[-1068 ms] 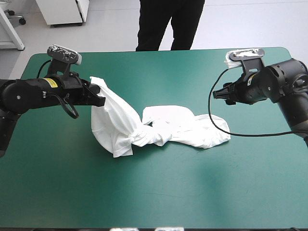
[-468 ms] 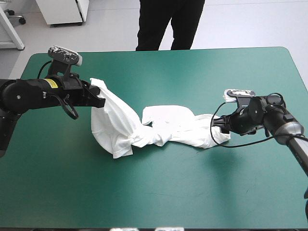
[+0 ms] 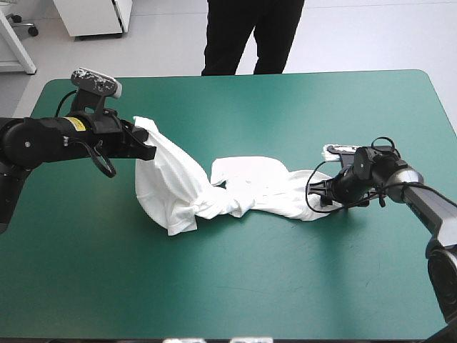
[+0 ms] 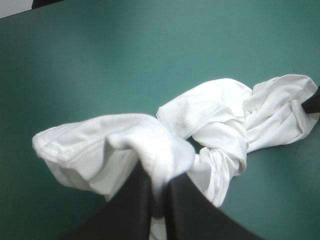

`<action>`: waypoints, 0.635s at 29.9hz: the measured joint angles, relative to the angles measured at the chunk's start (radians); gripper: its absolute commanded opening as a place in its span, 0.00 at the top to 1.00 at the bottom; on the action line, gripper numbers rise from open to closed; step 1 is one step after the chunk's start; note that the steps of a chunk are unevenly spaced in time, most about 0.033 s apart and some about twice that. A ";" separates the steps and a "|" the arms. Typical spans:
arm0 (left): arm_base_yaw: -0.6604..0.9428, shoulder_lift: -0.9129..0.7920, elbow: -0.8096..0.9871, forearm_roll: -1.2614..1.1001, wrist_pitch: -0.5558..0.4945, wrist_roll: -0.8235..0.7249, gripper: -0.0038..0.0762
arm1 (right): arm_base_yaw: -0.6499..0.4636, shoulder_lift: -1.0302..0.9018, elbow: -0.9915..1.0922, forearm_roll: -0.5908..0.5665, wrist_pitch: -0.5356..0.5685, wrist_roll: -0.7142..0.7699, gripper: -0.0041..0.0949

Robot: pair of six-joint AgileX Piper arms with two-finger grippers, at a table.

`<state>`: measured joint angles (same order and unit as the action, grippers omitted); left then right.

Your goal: Fold the cloth

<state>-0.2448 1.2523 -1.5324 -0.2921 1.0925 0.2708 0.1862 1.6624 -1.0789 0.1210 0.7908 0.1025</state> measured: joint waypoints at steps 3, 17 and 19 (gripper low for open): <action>0.000 0.000 0.000 0.000 0.000 0.000 0.96 | -0.002 0.011 -0.007 0.014 0.007 -0.017 0.49; 0.000 0.000 0.000 0.000 0.001 0.000 0.96 | -0.007 0.005 -0.005 0.181 -0.008 -0.140 0.98; 0.000 0.000 0.000 0.000 0.000 0.000 0.96 | -0.007 -0.045 -0.002 0.173 0.004 -0.140 0.98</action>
<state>-0.2448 1.2523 -1.5324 -0.2921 1.0928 0.2708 0.1792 1.6175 -1.0811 0.2937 0.7951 -0.0380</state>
